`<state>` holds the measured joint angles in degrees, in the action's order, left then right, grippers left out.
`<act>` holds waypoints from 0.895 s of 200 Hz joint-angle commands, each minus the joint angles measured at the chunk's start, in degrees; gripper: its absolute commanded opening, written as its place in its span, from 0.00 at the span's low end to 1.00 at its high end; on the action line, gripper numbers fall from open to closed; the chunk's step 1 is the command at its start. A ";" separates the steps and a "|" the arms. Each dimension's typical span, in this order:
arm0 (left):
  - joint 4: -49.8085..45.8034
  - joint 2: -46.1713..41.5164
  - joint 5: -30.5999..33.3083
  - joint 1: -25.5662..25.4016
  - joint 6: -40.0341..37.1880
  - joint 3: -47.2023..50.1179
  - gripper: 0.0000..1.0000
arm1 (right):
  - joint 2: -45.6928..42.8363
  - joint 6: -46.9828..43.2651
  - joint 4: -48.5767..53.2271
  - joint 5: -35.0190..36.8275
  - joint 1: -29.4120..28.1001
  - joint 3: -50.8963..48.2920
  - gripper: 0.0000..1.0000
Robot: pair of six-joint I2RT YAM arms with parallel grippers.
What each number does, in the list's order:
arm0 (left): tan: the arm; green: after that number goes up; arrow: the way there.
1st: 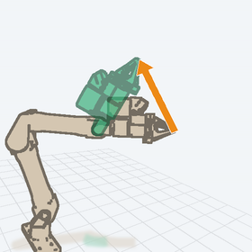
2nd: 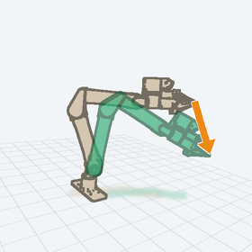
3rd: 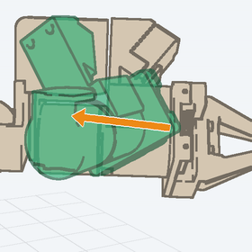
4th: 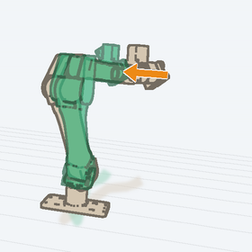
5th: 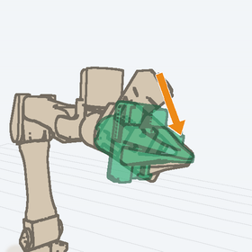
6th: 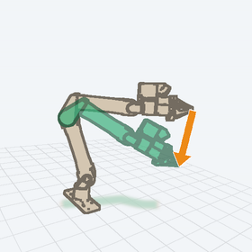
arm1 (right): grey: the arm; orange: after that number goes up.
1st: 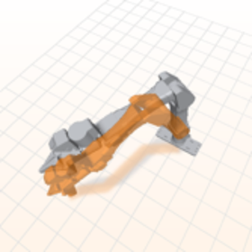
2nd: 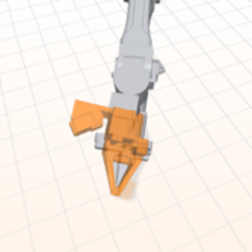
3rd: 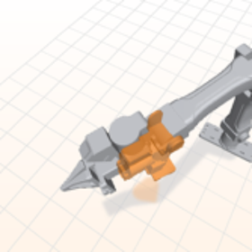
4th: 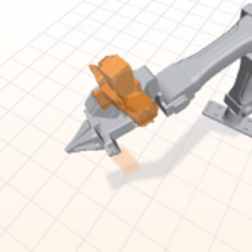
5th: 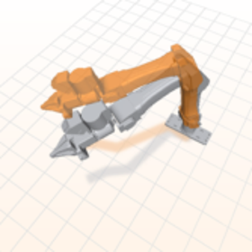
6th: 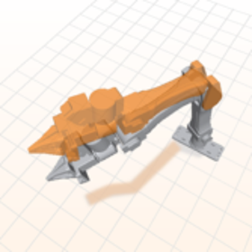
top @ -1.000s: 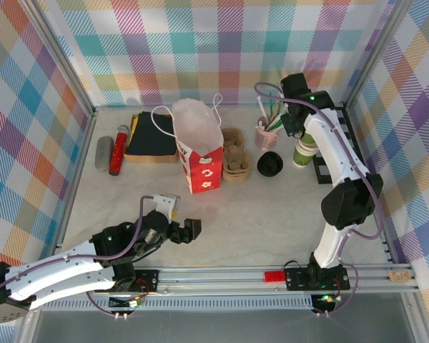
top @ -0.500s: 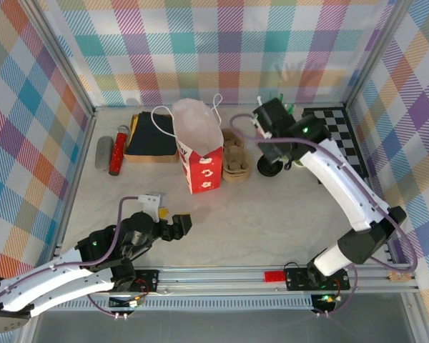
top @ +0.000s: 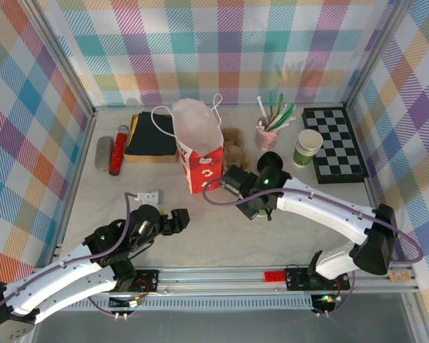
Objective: Pack the takeout coffee
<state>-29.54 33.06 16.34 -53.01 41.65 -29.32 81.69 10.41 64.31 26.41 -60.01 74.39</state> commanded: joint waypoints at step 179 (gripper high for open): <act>-1.15 -1.04 -2.19 5.66 -0.96 -1.43 0.94 | 8.74 5.63 -9.75 -3.99 -4.06 -0.18 0.25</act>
<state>-29.23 32.01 14.39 -48.18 41.78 -29.39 89.82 15.75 52.56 22.02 -63.46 72.79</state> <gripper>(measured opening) 0.941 0.213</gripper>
